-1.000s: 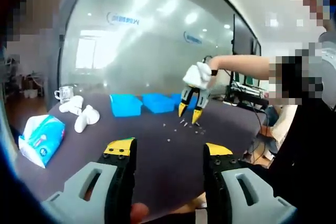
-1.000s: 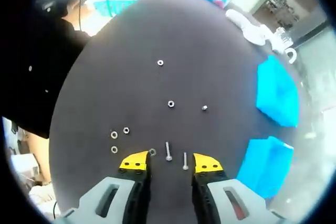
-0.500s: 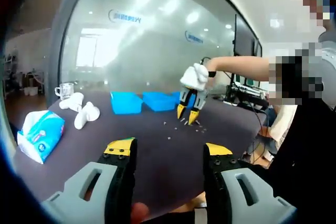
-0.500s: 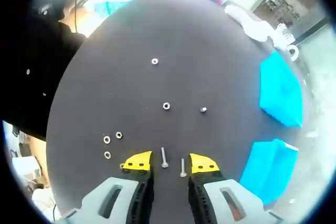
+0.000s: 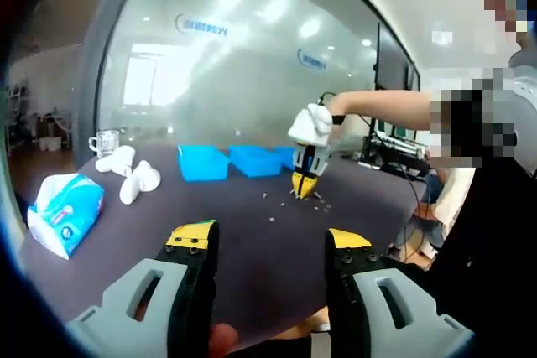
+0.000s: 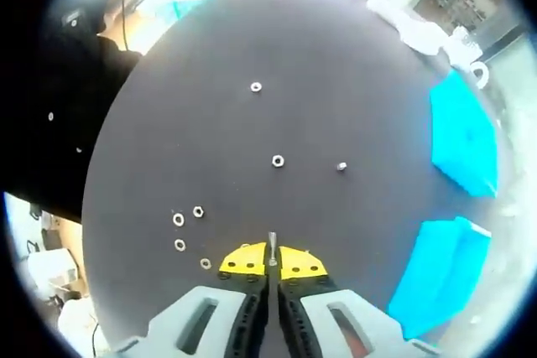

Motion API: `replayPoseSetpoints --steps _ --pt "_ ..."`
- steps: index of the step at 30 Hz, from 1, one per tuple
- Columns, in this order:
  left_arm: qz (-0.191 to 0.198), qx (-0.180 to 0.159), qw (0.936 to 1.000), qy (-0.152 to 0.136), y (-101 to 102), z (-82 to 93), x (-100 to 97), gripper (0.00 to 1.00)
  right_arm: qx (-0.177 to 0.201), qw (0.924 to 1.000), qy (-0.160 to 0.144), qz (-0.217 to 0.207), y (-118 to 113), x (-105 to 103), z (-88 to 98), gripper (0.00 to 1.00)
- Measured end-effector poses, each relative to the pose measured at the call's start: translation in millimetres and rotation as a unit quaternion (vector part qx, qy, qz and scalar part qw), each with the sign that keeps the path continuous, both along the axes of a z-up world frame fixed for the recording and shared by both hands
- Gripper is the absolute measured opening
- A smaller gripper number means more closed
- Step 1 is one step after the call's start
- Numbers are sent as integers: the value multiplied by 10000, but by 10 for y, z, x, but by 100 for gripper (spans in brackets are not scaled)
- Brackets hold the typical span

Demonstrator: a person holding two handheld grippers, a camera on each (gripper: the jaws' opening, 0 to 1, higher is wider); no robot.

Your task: Sort the screws, nuts, and washers into the corresponding bins

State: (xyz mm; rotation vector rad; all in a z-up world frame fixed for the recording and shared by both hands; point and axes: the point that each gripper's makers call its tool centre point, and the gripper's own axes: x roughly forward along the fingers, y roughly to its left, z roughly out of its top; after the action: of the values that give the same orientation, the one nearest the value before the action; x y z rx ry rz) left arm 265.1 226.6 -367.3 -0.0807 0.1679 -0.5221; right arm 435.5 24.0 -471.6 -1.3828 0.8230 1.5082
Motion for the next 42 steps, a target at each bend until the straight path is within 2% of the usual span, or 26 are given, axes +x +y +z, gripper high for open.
replayPoseSetpoints --steps 8,11,15,16,19,21,23,26,27,28,30,31,34,37,38,39,40,41,42 --pt "20 -11 10000 -12 12 7 -12 49 46 9998 51 -166 -19 -30 56 0" --pt "31 -9 10000 -31 20 21 -13 49 173 9992 198 -285 -25 -95 113 0" --pt "24 -11 10000 -60 15 43 -11 49 498 9971 209 -545 -28 -104 244 0" --pt "23 -10 10000 -67 13 48 -10 49 721 9951 238 -638 -6 -120 303 0" --pt "30 -24 9999 -109 9 77 -6 49 1349 9852 376 -984 33 -153 478 0" --pt "35 -36 9999 -137 9 98 -1 49 1850 9755 313 -1145 50 -113 612 0" --pt "24 -28 9999 -163 0 115 6 49 2325 9621 301 -1395 69 -88 709 0" --pt "-6 -24 9998 -202 -22 149 23 49 2930 9427 88 -1597 14 -61 840 0" --pt "-11 -25 9998 -220 -30 165 29 49 3123 9346 38 -1702 -15 -60 885 0" --pt "-15 -23 9997 -240 -39 182 33 49 3355 9235 20 -1861 -35 -62 936 0" --pt "-37 -13 9996 -289 -65 221 33 49 4025 8841 33 -2376 -90 -37 1090 0" --pt "-55 -14 9995 -312 -78 238 32 49 4247 8666 -81 -2618 -145 16 1145 0" --pt "-88 23 9993 -370 -108 281 44 49 4770 8228 -610 -3031 -326 62 1285 0" --pt "-110 24 9991 -408 -127 312 58 49 5294 7750 -1001 -3301 -489 -34 1421 0" --pt "-112 16 9991 -416 -132 320 61 49 5378 7663 -1058 -3351 -531 -44 1432 0" --pt "-114 11 9990 -428 -137 327 64 49 5439 7545 -1153 -3489 -604 -82 1429 0" --pt "-115 8 9990 -437 -142 332 65 49 5433 7448 -1328 -3640 -685 -118 1410 0" --pt "-118 8 9989 -443 -148 334 65 49 5486 7305 -1557 -3757 -777 -174 1406 0" --pt "-126 8 9989 -444 -153 334 63 49 5539 7208 -1698 -3806 -841 -221 1396 0"
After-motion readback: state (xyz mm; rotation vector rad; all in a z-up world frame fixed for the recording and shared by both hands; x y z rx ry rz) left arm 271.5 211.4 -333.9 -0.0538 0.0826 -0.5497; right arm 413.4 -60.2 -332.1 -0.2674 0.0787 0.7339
